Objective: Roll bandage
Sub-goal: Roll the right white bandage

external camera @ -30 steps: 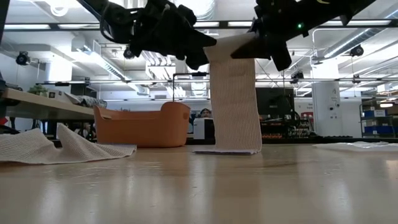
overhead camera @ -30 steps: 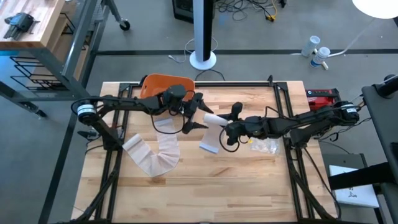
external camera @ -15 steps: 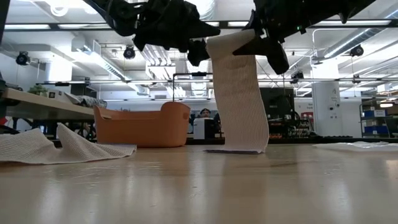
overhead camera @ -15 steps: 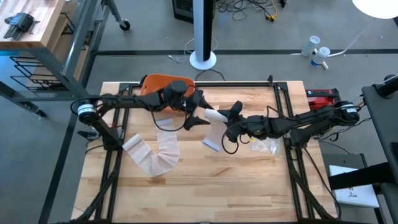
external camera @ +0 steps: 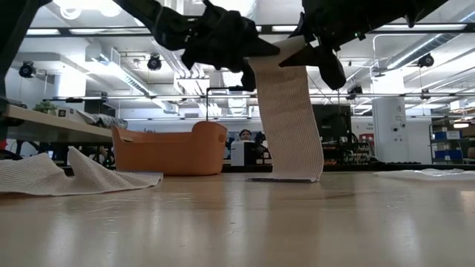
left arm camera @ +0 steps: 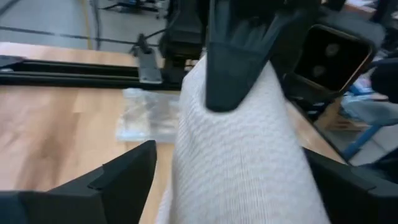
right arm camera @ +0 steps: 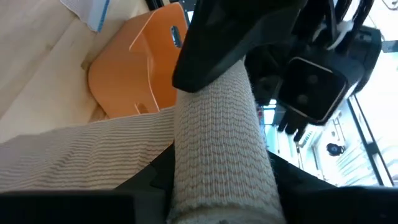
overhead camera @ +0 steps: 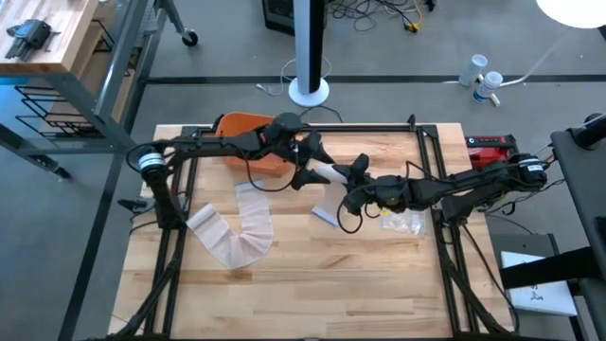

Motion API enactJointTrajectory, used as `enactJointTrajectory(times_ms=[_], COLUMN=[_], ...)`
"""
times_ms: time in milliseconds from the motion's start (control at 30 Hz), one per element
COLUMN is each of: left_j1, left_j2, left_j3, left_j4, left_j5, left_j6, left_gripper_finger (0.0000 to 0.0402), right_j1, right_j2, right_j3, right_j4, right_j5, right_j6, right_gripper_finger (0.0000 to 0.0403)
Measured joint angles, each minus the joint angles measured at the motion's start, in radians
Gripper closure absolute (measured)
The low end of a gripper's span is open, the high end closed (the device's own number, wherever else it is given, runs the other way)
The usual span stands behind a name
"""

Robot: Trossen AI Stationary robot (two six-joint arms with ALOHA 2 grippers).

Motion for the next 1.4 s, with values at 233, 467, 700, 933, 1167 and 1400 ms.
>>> enactJointTrajectory(times_ms=[233,467,700,933,1167,1400], left_j1=[0.018,0.024,0.028,0.037,0.038,0.025], left_j2=[0.032,0.032,0.032,0.032,0.018,0.016], left_j3=[0.064,0.089,0.111,0.128,0.135,0.136], left_j4=[-0.119,-0.212,-0.286,-0.342,-0.415,-0.408], left_j5=[0.077,0.077,0.036,0.012,-0.162,-0.163], left_j6=[0.011,0.051,0.149,0.244,0.432,0.479], left_gripper_finger=[0.0119,0.0189,0.0316,0.0327,0.0297,0.0316], right_j1=[0.004,0.004,0.003,0.029,0.077,0.033], right_j2=[0.0,0.0,0.0,-0.002,-0.065,-0.148], right_j3=[0.0,0.0,0.0,0.001,0.001,0.001], right_j4=[-0.001,-0.014,-0.03,-0.074,-0.214,-0.219], right_j5=[0.017,0.017,0.003,0.0,-0.023,-0.112], right_j6=[-0.028,-0.035,0.065,0.541,1.015,1.209], right_gripper_finger=[0.0269,0.027,0.0243,0.019,0.0132,0.0098])
